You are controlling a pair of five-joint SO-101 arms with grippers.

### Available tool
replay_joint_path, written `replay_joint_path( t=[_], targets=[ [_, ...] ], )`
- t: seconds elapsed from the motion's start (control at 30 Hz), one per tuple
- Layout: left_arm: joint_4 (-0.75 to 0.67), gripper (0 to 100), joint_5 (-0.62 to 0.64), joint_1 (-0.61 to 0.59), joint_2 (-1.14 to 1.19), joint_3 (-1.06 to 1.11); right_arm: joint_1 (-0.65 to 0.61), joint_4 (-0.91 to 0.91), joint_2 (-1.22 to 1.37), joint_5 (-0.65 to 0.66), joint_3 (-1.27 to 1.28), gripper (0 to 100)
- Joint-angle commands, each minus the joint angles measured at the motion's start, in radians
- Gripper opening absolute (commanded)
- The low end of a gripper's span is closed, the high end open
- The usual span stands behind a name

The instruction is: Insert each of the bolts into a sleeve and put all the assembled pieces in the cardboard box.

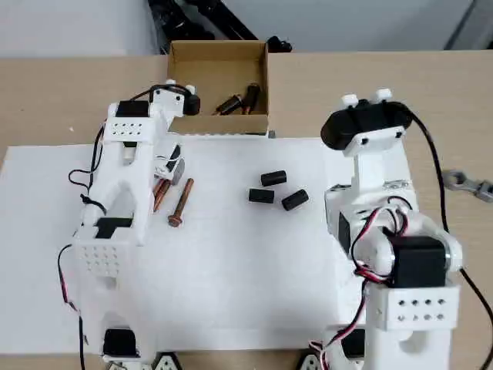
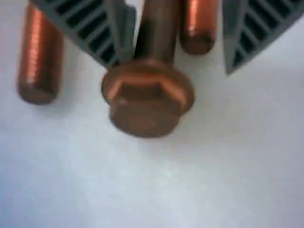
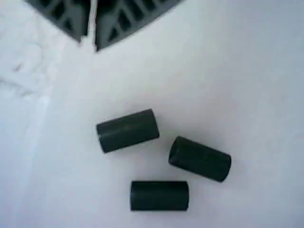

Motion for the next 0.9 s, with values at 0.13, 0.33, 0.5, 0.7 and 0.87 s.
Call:
replay_joint_path(
  t=[0.13,0.33,0.5,0.7,0.87],
  targets=[
    [0.008,12,-0.002,-0.011,0.034,-0.133,0.01,-0.024,-0.022,0.006,-0.002,0.4],
    [0.005,12,-0.003,-0.009,0.038,-0.117,0.01,-0.024,-0.021,0.006,-0.002,0.4],
    [0.005,12,-0.005,-0.011,0.097,-0.104,0.008,-0.025,-0.016,0.005,-0.002,0.4],
    [0.011,4,0.002,-0.009,0.147,-0.105,0.008,-0.025,-0.021,0.005,-0.002,0.4],
    [0.081,1,-0.002,-0.015,0.15,-0.105,0.008,-0.025,-0.021,0.005,-0.002,0.4]
  ],
)
